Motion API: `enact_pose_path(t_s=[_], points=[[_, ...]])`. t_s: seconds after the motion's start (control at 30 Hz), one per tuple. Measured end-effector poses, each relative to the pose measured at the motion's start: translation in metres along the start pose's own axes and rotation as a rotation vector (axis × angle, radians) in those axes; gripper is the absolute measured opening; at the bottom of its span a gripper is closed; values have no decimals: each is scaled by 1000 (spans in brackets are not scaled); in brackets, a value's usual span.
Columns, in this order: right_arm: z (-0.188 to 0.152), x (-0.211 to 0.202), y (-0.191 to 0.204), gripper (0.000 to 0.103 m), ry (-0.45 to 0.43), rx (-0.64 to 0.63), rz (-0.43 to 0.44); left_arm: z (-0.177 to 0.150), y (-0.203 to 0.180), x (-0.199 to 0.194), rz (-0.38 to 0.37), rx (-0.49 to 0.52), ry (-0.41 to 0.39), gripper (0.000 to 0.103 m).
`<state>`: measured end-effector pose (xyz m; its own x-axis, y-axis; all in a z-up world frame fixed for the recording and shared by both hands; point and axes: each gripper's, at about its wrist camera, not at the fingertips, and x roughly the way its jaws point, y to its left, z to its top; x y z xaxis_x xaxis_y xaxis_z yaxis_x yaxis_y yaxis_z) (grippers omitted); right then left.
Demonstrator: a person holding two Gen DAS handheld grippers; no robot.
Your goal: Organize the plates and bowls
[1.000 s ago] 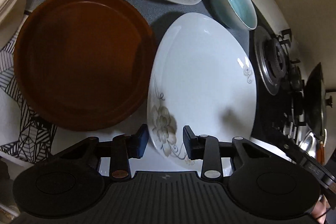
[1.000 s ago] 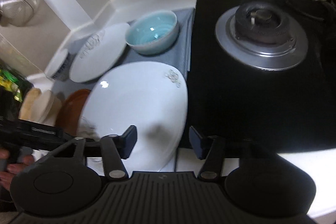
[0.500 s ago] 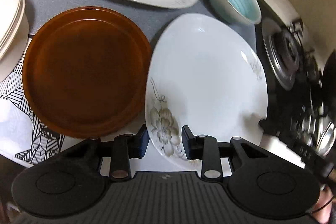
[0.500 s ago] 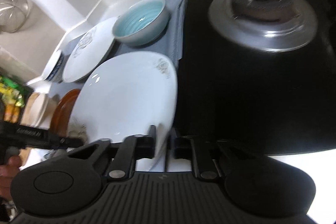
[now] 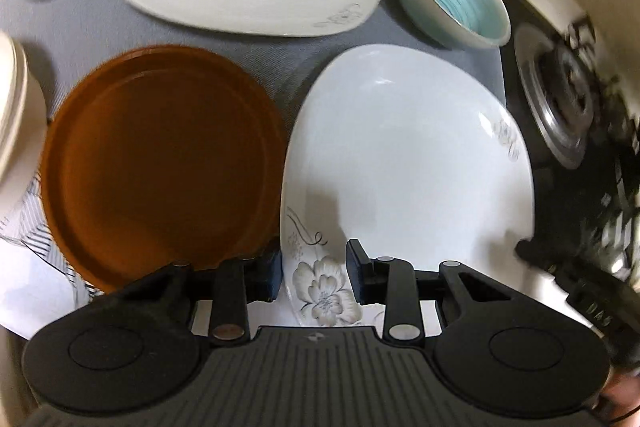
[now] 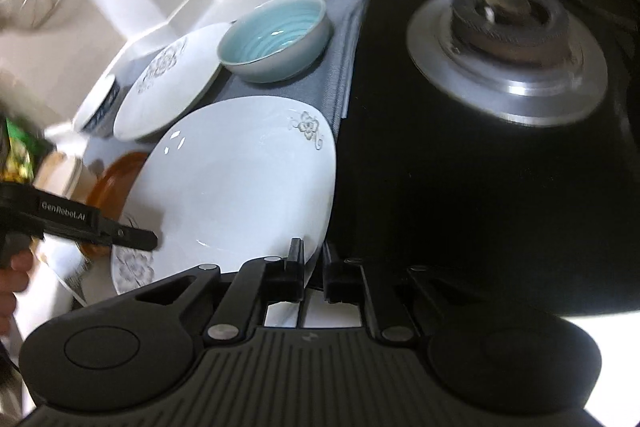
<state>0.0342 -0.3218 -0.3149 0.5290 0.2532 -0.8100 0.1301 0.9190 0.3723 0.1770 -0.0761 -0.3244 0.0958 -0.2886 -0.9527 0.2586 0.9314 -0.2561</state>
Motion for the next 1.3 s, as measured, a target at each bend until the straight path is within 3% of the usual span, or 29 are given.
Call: enact_pose_path(t_s=[0.23, 0.53, 0.73, 0.8, 0.87, 0.9, 0.97, 1.1, 1.17, 1.3], points=[[3, -16, -8, 8, -21, -5, 1, -16, -9, -3, -25, 34, 10, 33], [7, 0, -13, 12, 12, 38, 41, 2, -1, 7, -16, 14, -37, 32], [5, -11, -10, 11, 0, 21, 34, -2, -17, -2, 51, 69, -52, 29], [7, -21, -6, 1, -19, -12, 53, -4, -19, -7, 42, 69, -57, 29], [9, -30, -2, 0, -37, -41, 105, -3, -15, -8, 43, 74, -68, 29], [10, -31, 3, 0, -37, -71, 80, -3, -15, -6, 51, 79, -68, 29], [9, -25, 7, 3, -21, -116, 7, -3, -12, -1, 61, 75, -54, 29], [7, -17, -11, 10, -12, -20, -9, -7, -9, -1, 41, 75, -59, 30], [6, -15, -16, 31, -20, -3, -19, -9, -6, -2, 30, 74, -60, 31], [3, 5, -25, 33, 34, 79, 76, -11, 0, -2, 19, 78, -60, 36]])
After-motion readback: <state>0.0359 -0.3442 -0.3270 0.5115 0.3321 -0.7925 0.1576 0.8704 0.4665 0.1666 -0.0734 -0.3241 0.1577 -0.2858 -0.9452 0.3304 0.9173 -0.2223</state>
